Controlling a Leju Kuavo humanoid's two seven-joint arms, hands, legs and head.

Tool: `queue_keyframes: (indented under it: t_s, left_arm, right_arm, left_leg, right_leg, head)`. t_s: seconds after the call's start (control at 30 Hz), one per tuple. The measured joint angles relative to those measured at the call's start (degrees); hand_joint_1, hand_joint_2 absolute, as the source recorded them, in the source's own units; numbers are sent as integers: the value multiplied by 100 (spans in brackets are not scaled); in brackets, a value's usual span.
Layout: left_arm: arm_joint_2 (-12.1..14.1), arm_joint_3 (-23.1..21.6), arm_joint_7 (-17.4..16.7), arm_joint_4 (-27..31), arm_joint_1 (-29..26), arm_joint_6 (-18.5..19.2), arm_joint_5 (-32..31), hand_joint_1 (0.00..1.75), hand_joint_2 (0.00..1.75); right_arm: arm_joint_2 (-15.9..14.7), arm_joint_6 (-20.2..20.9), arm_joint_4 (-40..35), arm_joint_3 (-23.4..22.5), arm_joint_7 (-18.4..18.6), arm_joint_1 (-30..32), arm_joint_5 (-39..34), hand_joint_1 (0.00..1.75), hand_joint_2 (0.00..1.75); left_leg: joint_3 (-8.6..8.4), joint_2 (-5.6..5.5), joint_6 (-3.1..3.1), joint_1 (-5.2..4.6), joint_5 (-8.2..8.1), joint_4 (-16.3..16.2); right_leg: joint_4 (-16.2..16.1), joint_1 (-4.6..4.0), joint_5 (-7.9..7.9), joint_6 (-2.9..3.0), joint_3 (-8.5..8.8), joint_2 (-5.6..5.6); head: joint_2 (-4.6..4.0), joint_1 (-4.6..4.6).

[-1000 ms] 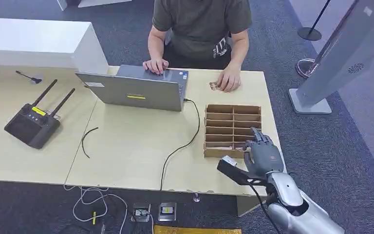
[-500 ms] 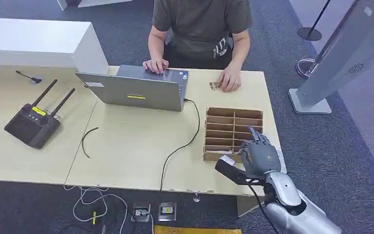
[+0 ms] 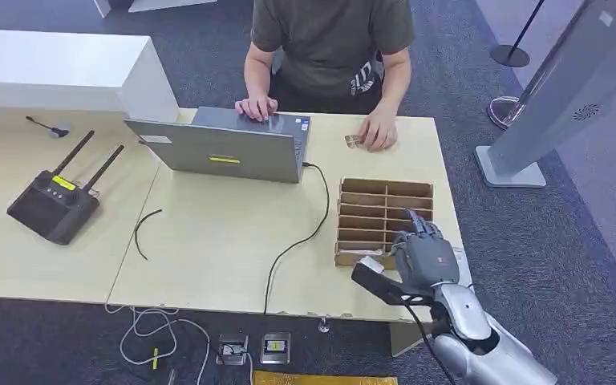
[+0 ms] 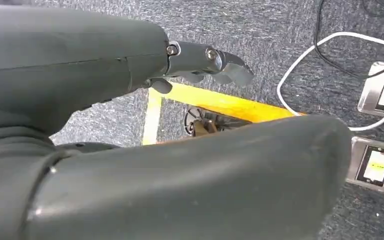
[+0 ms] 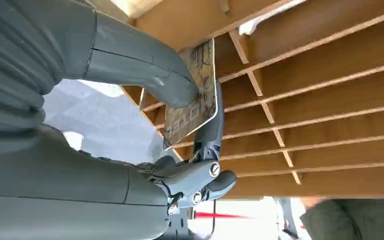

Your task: Pass the card to the sensor for recognition and then transmit it.

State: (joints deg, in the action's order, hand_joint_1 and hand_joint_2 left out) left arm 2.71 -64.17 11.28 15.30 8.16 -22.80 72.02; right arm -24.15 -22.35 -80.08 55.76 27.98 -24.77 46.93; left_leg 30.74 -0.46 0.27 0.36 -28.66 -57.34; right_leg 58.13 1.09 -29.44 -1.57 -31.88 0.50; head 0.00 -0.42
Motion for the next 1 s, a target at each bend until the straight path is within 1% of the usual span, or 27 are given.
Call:
queue_keyframes:
  t_s: [0.1, 0.3, 0.37, 0.43, 0.53, 0.63, 0.7, 1.0]
  left_arm:
    - [0, -7, 4, 0, 6, 0, 0, 0, 0]
    - [0, -11, 7, -2, 13, 13, -37, 0, 0]
    - [0, -13, 7, -2, 13, 15, -61, 0, 0]
    - [0, -13, 7, -4, 13, 15, -74, 0, 0]
    - [-2, -13, 7, -4, 13, 13, -85, 0, 0]
    - [-2, -15, 7, -4, 24, 13, -112, 0, 0]
    - [-7, -15, 9, -4, 35, 13, -122, 0, 0]
    - [-20, -15, 17, -4, 93, 15, -195, 0, 0]
  right_arm:
    - [2, -42, -17, -18, 125, -54, 459, 175, 175]
    - [0, -55, -247, -116, 295, -201, 1071, 175, 175]
    - [-17, -16, -398, -190, 352, -314, 1331, 175, 175]
    - [-56, 123, -646, -277, 406, -469, 1540, 175, 175]
    - [-103, 310, -944, -385, 422, -663, 1632, 175, 175]
    - [-105, 378, -1223, -483, 418, -837, 1625, 175, 175]
    - [-103, 373, -1322, -503, 391, -916, 1584, 175, 175]
    - [-66, 190, -1305, -507, 269, -956, 1407, 175, 175]
  left_leg:
    - [0, 0, 0, 0, 0, 0]
    - [-1, 1, 0, 0, 0, -1]
    - [-2, 2, 0, 0, 1, -1]
    - [-4, 9, -1, 0, 1, -1]
    - [-4, 9, -1, 0, 1, -1]
    - [-5, 9, -1, 0, 1, -1]
    - [-4, 9, -1, 1, 1, -1]
    - [-1, 8, -1, 2, 1, 0]
  right_leg:
    - [0, 0, 0, 0, -1, -2]
    - [1, 0, 1, 1, -1, -3]
    - [1, 0, 2, 1, -1, -5]
    - [1, 0, 2, 1, -1, -8]
    - [1, 0, 2, 1, 0, -7]
    - [1, 0, 2, 1, -1, -8]
    - [1, -2, 2, 1, -1, -7]
    - [1, -2, 2, 1, 0, -6]
  head:
    - [0, 2]
    - [0, 2]
    - [0, 2]
    - [0, 0]
    - [0, 0]
    - [0, 2]
    - [0, 2]
    - [0, 2]
